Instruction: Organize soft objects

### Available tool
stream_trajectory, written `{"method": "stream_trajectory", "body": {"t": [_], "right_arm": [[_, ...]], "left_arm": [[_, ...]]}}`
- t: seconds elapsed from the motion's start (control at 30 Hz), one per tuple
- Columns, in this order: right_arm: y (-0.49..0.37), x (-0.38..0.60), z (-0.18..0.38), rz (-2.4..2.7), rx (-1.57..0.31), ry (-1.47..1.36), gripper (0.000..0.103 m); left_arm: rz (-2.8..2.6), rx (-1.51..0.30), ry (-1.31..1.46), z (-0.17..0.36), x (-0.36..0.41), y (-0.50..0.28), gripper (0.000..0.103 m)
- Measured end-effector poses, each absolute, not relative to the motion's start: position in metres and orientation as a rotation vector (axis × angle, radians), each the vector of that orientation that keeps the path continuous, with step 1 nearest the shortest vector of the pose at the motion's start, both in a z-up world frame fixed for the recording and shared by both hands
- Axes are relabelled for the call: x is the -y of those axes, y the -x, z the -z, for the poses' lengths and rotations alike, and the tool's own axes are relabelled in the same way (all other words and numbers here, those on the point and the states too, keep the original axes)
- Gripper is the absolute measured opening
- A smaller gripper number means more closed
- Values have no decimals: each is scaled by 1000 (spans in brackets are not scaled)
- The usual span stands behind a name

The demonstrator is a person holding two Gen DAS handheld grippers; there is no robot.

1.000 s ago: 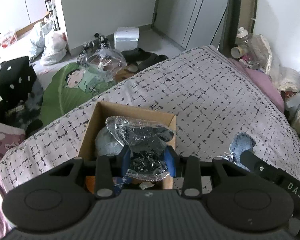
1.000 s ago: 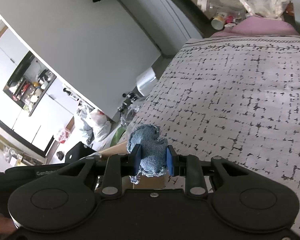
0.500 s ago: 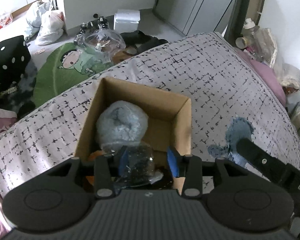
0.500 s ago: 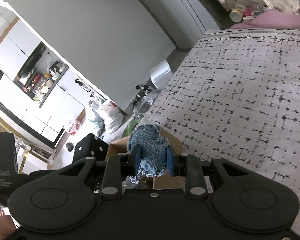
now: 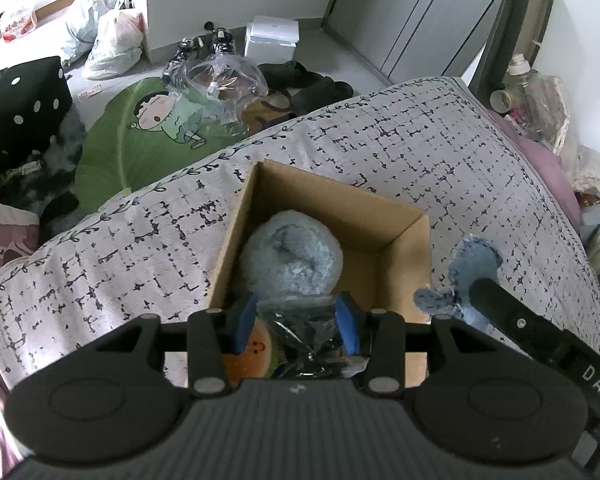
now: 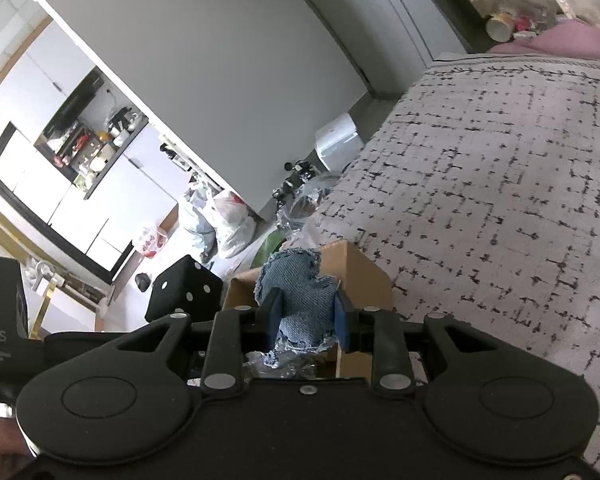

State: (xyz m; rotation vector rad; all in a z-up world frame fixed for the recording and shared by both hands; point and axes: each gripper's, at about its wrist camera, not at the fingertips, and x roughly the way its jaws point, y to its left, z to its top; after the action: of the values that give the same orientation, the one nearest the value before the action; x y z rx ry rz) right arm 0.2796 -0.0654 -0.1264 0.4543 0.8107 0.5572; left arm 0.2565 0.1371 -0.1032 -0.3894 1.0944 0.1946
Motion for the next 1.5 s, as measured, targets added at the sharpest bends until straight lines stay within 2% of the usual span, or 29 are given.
{"method": "stream_trajectory", "body": {"t": [0.13,0.33,0.43,0.67,0.8,0.87,0.93,1.13,1.2,1.33,1.5], "right_arm": [[-278,64,125,-537,-813,-443,47],[-266,87,131,-493,-864,-494,48],[-258,95,120,-491,-849,-460,48],[-241,107,105,-495,-854,-441,48],[-232,113,96,-480,-861,-437,52],[-227,115,90,-476,-858,-426,54],[-223,117,83,-463,-858,-411,59],[-207,124,63,-438,-853,-392,77],[-200,125,55,-424,-843,-374,79],[-185,133,37,-394,-811,-352,93],[-167,148,20,-374,-786,-355,101]], "left_arm": [[-195,-1094,386,100,-141,-258,43],[-185,-1114,388,83,-138,-256,43],[-181,-1080,368,68,-134,-251,55],[-175,-1045,369,54,-124,-237,57],[-182,-1038,377,48,-120,-223,58],[-183,-1031,376,44,-119,-216,62],[-188,-1018,375,38,-117,-210,68],[-180,-959,374,22,-110,-186,77],[-184,-946,355,17,-105,-178,78],[-148,-920,354,5,-98,-166,78],[-125,-890,326,-15,-84,-149,88]]}}
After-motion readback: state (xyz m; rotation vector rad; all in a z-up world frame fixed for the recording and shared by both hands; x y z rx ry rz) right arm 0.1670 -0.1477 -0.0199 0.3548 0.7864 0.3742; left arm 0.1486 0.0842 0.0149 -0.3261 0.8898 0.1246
